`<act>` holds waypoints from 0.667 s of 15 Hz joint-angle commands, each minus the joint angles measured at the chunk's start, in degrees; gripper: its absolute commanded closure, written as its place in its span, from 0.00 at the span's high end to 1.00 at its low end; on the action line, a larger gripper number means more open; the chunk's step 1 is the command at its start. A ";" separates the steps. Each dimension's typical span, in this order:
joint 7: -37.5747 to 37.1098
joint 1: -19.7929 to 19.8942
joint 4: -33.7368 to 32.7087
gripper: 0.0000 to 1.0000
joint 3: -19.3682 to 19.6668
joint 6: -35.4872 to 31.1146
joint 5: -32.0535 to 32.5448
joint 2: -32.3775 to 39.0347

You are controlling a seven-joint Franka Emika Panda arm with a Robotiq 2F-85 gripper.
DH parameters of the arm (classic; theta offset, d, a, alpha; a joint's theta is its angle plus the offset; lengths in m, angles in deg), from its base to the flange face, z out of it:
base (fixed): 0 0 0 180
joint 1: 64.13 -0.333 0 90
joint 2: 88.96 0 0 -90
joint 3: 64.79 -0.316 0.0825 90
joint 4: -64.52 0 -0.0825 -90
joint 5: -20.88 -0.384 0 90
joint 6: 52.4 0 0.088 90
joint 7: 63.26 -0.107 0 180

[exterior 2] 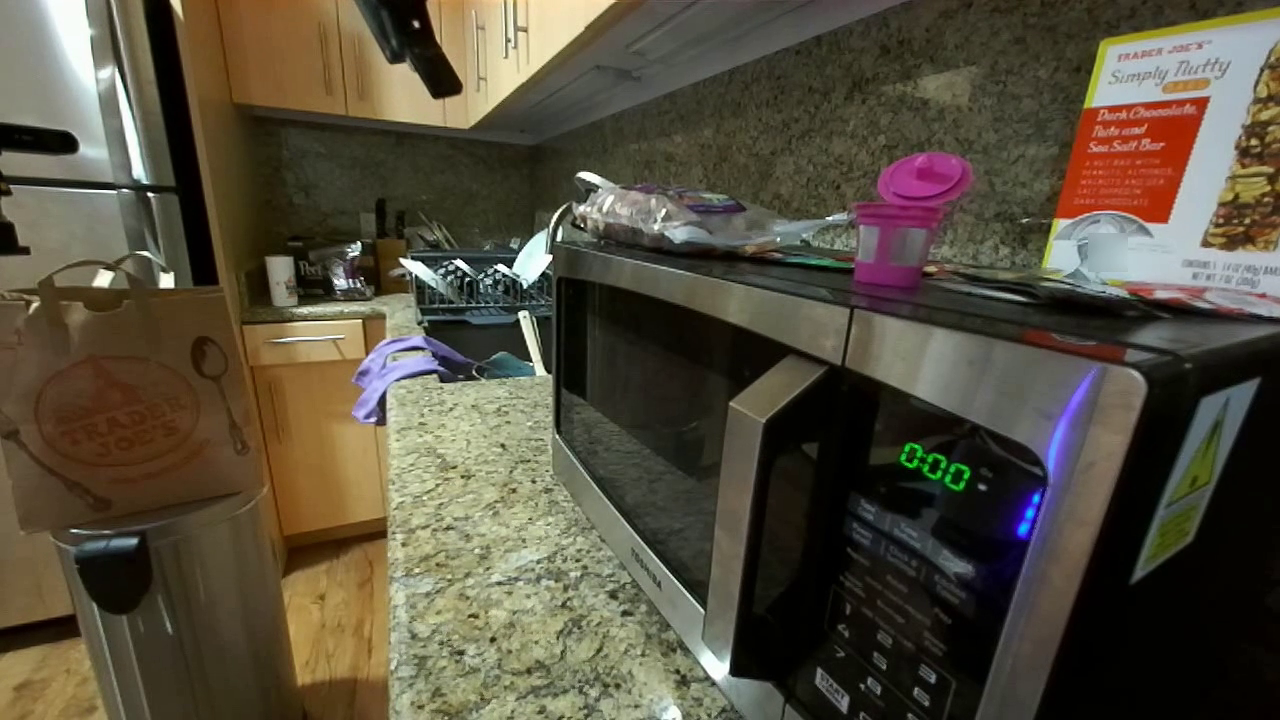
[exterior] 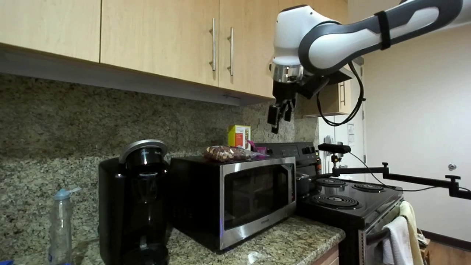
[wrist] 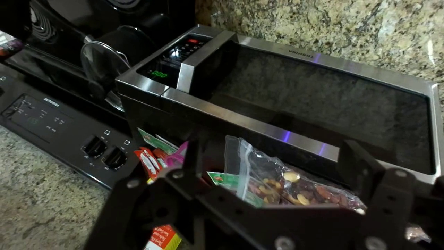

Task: Take the bag plastic bag from on top of the microwave and place it on the countertop

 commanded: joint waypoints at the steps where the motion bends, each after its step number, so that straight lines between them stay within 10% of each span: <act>1: -0.40 -1.60 -0.26 1.00 1.22 0.51 0.69 0.20; 10: 22.03 -8.28 -3.04 1.00 2.83 -0.18 4.35 8.59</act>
